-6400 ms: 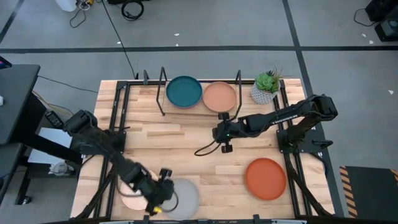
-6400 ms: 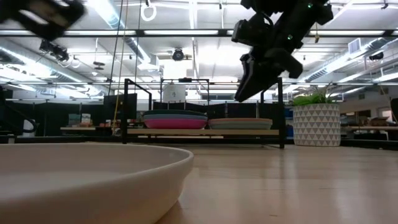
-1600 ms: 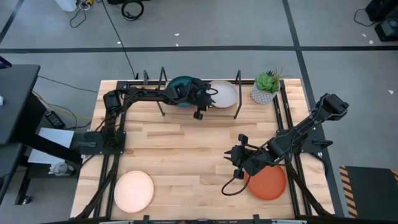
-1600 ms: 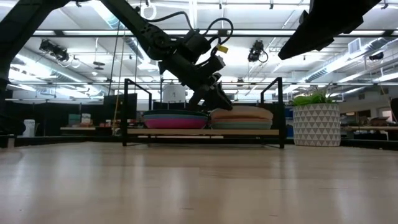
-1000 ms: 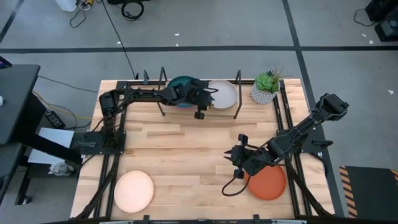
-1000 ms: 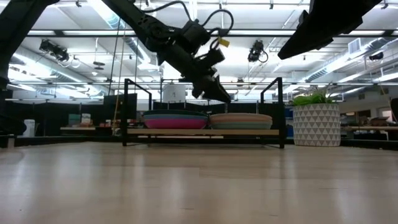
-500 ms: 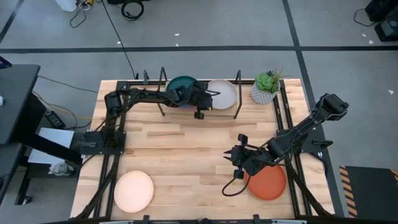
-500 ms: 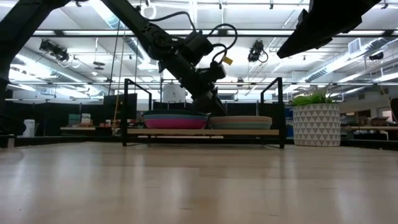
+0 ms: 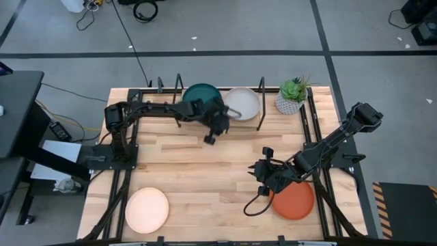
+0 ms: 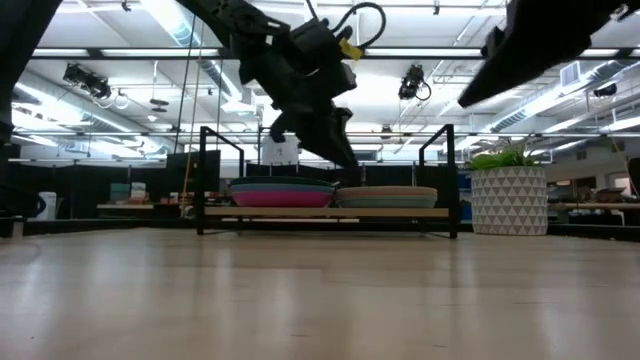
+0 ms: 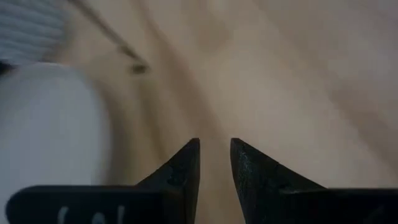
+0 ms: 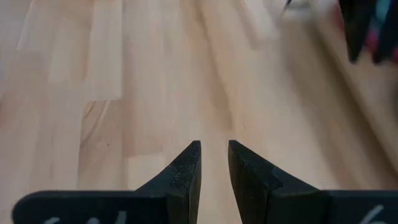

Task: Place and stack plates onto a shelf
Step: Stack the orange plate on top of the dark green plate on the shelf

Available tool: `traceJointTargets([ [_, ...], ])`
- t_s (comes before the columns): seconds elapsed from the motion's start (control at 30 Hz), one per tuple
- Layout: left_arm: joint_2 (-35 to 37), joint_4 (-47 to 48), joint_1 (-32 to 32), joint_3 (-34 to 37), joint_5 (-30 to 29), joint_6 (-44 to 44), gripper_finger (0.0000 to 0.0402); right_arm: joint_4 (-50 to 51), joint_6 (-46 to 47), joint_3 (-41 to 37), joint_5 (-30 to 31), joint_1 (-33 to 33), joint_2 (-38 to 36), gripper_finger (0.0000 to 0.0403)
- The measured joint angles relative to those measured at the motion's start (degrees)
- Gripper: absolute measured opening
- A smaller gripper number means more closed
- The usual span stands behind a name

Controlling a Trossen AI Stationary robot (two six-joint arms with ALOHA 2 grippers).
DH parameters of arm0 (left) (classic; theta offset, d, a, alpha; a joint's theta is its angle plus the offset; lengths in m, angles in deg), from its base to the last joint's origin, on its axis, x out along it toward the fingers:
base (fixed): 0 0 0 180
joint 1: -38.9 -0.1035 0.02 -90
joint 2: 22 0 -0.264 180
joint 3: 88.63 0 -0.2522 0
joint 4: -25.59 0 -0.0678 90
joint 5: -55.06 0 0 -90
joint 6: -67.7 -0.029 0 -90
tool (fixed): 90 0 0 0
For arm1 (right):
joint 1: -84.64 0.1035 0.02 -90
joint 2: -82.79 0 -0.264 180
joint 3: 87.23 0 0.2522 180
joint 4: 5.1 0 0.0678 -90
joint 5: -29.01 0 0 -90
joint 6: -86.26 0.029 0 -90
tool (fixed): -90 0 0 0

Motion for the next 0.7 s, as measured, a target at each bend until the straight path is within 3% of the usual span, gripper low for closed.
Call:
traceJointTargets([
  [0.2, 0.3, 10.9, 5.5, 0.0, -1.6, 3.4, 0.0095, 8.3, 4.4, 0.0, -17.1, -1.1, 0.3, 0.0087],
  [0.33, 0.3, 12.7, 8.9, 0.0, -1.7, 4.5, 0.0095, 16.5, 4.5, 0.0, -23.8, -1.0, 0.3, 0.009],
  [0.53, 0.8, 14.1, 13.4, 0.0, -1.7, 4.6, 0.0095, 25.8, 2.3, 0.0, -24.9, -0.8, 0.3, 0.0115],
  [0.7, 0.8, 16.6, 16.7, 0.0, -4.0, 6.1, 0.0095, 26.7, 2.0, -1.4, -26.2, -1.0, 0.3, 0.015],
])
